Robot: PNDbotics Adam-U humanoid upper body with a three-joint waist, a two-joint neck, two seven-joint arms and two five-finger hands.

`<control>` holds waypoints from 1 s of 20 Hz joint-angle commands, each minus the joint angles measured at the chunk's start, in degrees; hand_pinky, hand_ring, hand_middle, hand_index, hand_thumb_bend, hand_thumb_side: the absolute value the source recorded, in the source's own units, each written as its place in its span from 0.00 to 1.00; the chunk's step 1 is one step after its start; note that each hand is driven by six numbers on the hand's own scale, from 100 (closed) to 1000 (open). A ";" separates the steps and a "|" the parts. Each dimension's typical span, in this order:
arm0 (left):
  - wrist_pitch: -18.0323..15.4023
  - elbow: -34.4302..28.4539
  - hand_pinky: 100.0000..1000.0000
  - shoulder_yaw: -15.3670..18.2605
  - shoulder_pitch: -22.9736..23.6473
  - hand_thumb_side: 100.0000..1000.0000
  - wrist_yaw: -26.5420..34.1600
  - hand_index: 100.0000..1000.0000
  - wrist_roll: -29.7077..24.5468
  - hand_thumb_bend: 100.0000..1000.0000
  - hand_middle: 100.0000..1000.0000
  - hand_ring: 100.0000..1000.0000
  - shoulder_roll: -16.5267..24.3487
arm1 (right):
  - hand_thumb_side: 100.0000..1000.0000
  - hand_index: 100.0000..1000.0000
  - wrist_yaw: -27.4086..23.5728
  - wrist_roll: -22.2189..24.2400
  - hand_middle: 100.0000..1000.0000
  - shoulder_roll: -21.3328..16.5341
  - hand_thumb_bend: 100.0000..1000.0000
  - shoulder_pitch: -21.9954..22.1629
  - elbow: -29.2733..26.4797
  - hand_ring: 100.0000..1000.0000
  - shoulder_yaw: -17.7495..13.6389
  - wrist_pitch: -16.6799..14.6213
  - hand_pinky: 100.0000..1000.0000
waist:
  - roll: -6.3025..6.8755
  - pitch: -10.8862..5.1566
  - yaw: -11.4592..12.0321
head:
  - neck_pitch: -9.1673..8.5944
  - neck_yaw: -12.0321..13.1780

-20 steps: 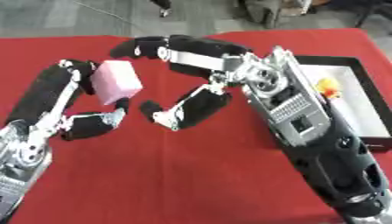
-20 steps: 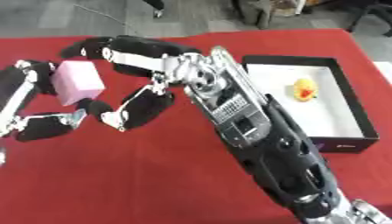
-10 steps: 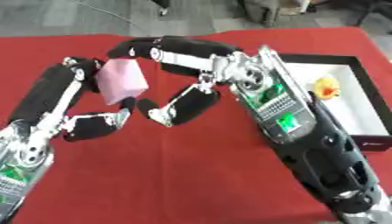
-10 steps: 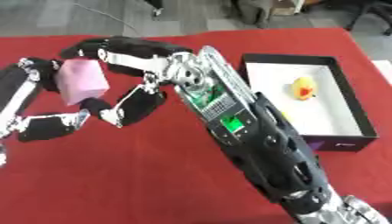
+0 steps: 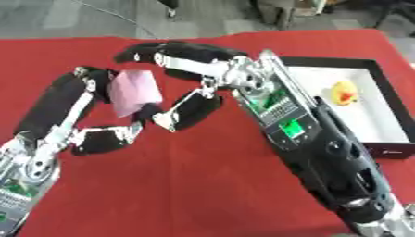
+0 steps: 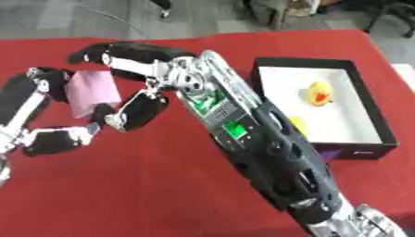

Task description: Pick up the objects with one hand, pass them to the other hand, and then place them into the box on the other side of the table.

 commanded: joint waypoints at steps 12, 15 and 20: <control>-5.19 0.12 0.52 -0.41 -0.80 0.24 -3.43 0.48 4.24 0.00 0.36 0.44 0.68 | 0.00 0.86 4.61 2.05 0.77 0.42 0.00 -1.26 1.47 1.00 -0.19 0.32 0.93 | 0.10 -1.41 -0.02 | -0.37 -0.33; -5.76 0.23 0.51 -0.46 -0.68 0.18 -3.18 0.50 5.24 0.00 0.37 0.44 0.67 | 0.00 0.73 4.74 0.01 0.63 0.42 0.00 -1.17 1.13 1.00 -0.48 2.40 0.88 | 0.10 -1.40 -0.03 | -0.33 -0.33; -4.93 0.31 0.51 -0.20 -0.39 0.21 -0.37 0.56 8.64 0.00 0.39 0.46 0.66 | 0.05 0.66 1.71 -5.42 0.53 0.05 0.00 -0.92 0.08 0.97 -0.59 6.14 0.84 | 0.10 -1.38 -0.01 | -0.33 -0.40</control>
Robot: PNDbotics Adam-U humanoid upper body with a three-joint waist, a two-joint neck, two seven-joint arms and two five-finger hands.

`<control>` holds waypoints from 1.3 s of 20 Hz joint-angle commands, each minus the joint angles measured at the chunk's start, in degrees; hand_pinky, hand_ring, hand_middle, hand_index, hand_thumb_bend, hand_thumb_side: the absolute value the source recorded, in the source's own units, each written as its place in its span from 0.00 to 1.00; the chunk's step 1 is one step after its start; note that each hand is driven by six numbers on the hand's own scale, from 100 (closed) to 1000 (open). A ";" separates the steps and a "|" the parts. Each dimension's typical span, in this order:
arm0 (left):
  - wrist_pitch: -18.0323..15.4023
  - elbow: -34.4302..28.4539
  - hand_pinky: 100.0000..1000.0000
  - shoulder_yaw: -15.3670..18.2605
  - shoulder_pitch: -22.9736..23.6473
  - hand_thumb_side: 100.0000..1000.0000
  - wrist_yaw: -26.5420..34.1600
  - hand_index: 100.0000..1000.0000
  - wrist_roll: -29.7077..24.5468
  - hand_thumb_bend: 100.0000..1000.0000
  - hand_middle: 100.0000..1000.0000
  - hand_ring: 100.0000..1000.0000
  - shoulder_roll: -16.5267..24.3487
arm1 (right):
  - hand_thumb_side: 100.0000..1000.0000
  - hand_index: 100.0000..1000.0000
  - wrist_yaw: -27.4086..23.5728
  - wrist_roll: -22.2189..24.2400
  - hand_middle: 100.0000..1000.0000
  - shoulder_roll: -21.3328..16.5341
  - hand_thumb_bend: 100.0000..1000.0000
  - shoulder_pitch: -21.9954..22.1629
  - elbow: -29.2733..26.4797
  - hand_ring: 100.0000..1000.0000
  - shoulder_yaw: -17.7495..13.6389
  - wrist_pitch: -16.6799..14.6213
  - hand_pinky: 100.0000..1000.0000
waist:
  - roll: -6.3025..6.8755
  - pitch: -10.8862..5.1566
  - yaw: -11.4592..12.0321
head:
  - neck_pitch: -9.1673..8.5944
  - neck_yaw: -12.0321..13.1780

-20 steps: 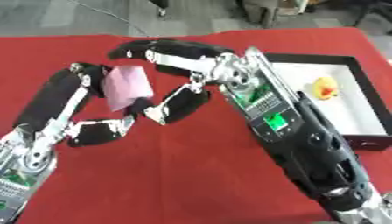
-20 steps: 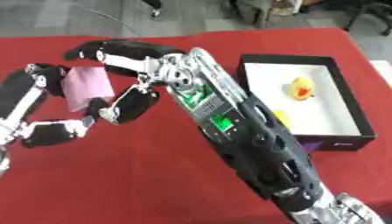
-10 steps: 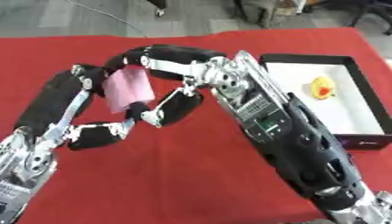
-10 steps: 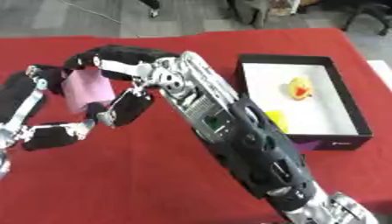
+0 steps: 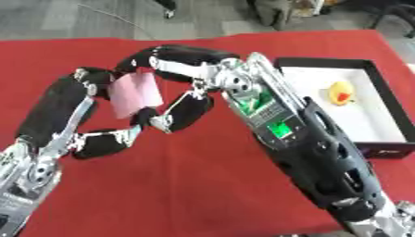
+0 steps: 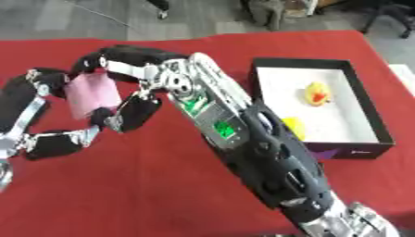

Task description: Pick up the objects with one hand, pass them to the other hand, and then place them into the box on the other side of the table.

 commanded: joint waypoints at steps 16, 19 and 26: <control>5.43 0.84 0.67 0.08 -0.34 0.43 4.76 0.89 -2.02 0.60 0.66 0.68 1.11 | 0.02 0.59 -7.49 -7.78 0.48 -2.80 0.00 0.37 -3.46 0.94 -1.43 6.12 0.84 | 0.23 -1.27 -0.05 | -0.48 -0.66; 8.53 1.42 0.68 0.82 0.07 0.44 3.26 0.90 -4.36 0.70 0.67 0.69 1.39 | 0.02 0.60 -7.89 -8.03 0.49 -3.28 0.00 0.76 -4.16 0.94 -2.34 6.37 0.84 | 0.21 -1.24 -0.10 | -0.61 -0.78; 14.57 0.92 0.65 4.48 2.32 0.50 4.17 0.87 -1.93 0.55 0.64 0.67 2.46 | 0.04 0.62 -10.81 -10.89 0.51 -5.49 0.00 3.09 -7.56 0.96 -7.02 8.76 0.87 | 0.26 -1.09 -0.26 | -0.65 -0.83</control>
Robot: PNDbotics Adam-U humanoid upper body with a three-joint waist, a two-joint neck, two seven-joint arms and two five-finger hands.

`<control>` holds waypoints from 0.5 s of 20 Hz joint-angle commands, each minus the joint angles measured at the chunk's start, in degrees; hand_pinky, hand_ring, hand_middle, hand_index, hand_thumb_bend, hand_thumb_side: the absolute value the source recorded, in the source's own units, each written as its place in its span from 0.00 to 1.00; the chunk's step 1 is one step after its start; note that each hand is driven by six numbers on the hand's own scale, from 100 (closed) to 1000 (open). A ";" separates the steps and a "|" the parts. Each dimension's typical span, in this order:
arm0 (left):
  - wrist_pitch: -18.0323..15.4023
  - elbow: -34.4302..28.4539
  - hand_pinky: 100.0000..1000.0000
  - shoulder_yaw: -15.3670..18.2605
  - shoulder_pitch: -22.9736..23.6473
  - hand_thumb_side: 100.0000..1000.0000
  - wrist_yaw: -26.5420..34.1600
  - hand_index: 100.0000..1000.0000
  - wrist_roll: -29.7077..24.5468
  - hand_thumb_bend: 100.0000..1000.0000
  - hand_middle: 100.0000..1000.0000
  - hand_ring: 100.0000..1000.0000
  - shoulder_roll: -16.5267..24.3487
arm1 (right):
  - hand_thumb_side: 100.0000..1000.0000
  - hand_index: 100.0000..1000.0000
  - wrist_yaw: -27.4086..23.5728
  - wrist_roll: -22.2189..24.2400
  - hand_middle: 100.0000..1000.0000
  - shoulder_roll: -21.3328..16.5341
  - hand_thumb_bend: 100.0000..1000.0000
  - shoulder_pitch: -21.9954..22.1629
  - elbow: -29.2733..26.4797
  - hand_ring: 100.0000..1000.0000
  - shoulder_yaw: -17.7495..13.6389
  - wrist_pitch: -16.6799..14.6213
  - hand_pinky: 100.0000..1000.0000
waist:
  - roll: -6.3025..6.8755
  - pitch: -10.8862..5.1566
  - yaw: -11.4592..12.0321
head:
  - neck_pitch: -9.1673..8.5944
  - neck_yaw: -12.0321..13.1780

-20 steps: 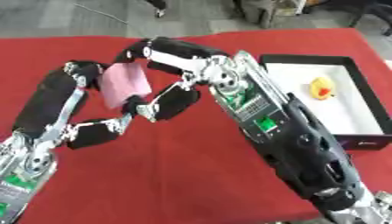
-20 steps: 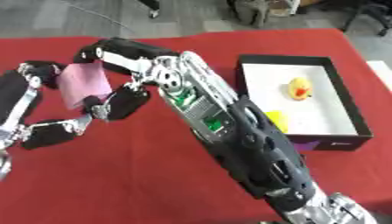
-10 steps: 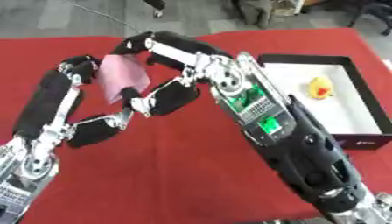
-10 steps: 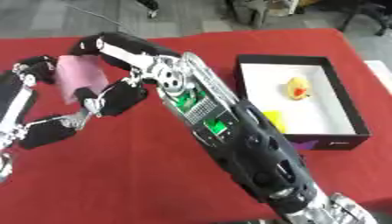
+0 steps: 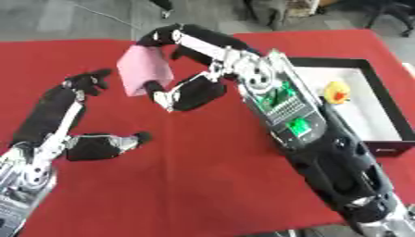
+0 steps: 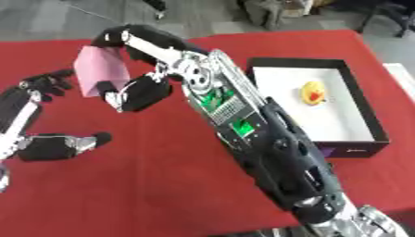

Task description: Pick up the objects with one hand, pass them to the other hand, and then place them into the box on the other side of the table.

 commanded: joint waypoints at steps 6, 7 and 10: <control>2.40 -3.04 0.56 8.75 4.47 0.56 8.62 0.75 12.02 0.22 0.54 0.57 2.86 | 0.11 0.67 -2.67 -10.43 0.55 -7.19 0.00 5.31 -3.07 0.98 -12.53 5.15 0.88 | 0.18 -0.76 -0.29 | -1.12 0.28; 1.88 -3.15 0.55 10.03 5.27 0.56 9.77 0.74 13.99 0.21 0.53 0.57 2.86 | 0.11 0.67 -2.44 -12.48 0.56 -8.29 0.00 6.61 -2.46 0.98 -14.32 5.88 0.88 | 0.15 -0.69 -0.32 | -1.26 0.38; 0.63 -2.84 0.54 13.62 7.28 0.59 12.34 0.72 19.32 0.17 0.52 0.56 2.20 | 0.14 0.71 -1.10 -17.95 0.59 -11.03 0.00 10.29 0.74 1.00 -18.94 8.14 0.88 | 0.08 -0.52 -0.39 | -1.62 0.45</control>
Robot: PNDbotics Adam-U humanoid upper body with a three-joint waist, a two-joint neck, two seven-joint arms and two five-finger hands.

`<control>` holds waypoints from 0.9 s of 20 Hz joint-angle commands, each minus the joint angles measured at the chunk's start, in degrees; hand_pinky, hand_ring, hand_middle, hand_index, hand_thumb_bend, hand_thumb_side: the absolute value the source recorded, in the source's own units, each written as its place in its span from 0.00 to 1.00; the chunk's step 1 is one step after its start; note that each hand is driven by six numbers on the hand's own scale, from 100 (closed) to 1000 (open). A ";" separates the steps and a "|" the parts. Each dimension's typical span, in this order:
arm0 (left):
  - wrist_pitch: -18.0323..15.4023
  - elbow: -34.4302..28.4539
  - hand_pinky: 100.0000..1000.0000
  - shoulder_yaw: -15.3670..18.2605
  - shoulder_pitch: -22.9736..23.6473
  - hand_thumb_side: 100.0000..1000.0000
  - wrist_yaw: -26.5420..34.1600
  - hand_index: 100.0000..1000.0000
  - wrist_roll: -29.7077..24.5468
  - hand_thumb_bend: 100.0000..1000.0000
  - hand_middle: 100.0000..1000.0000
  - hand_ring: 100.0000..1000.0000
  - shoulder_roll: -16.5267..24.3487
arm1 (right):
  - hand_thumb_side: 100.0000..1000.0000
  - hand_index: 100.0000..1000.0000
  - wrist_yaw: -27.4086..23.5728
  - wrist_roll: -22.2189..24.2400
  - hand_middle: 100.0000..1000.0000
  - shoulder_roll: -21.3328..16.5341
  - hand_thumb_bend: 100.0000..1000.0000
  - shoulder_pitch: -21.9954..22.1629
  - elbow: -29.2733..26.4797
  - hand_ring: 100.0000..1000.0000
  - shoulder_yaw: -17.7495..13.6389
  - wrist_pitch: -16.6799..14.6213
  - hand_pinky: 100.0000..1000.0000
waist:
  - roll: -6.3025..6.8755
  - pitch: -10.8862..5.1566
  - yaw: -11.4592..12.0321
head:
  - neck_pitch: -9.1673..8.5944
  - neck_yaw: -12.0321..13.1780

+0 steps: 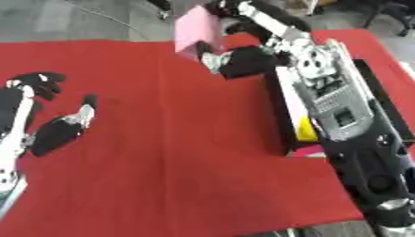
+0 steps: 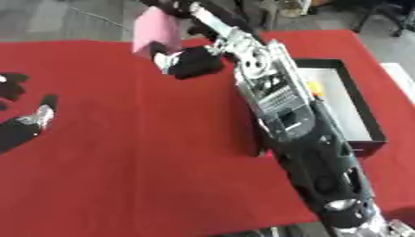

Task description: Pick up the objects with one hand, pass them to the other hand, and then place them into the box on the other side of the table.

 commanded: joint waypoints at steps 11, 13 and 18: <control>-5.87 -1.25 0.53 8.96 3.12 0.59 5.58 0.71 14.94 0.18 0.52 0.55 -2.22 | 0.05 0.89 3.90 -13.43 0.82 -5.96 0.00 9.00 10.30 1.00 -13.09 5.71 0.93 | 0.22 -0.36 -0.21 | -2.00 0.82; -6.15 -1.40 0.53 9.34 3.07 0.58 5.47 0.71 15.67 0.18 0.52 0.55 -2.49 | 0.34 1.00 5.35 -11.54 1.00 -6.21 0.00 9.94 10.91 1.00 -12.96 4.55 1.00 | 0.17 -0.32 -0.14 | -2.16 0.92; -6.18 -1.48 0.53 10.01 2.94 0.58 5.40 0.72 16.88 0.18 0.51 0.55 -3.20 | 0.87 1.00 11.84 -6.91 1.00 -5.95 0.00 11.03 11.36 1.00 -14.31 -0.13 1.00 | 0.15 -0.26 -0.17 | -2.35 1.40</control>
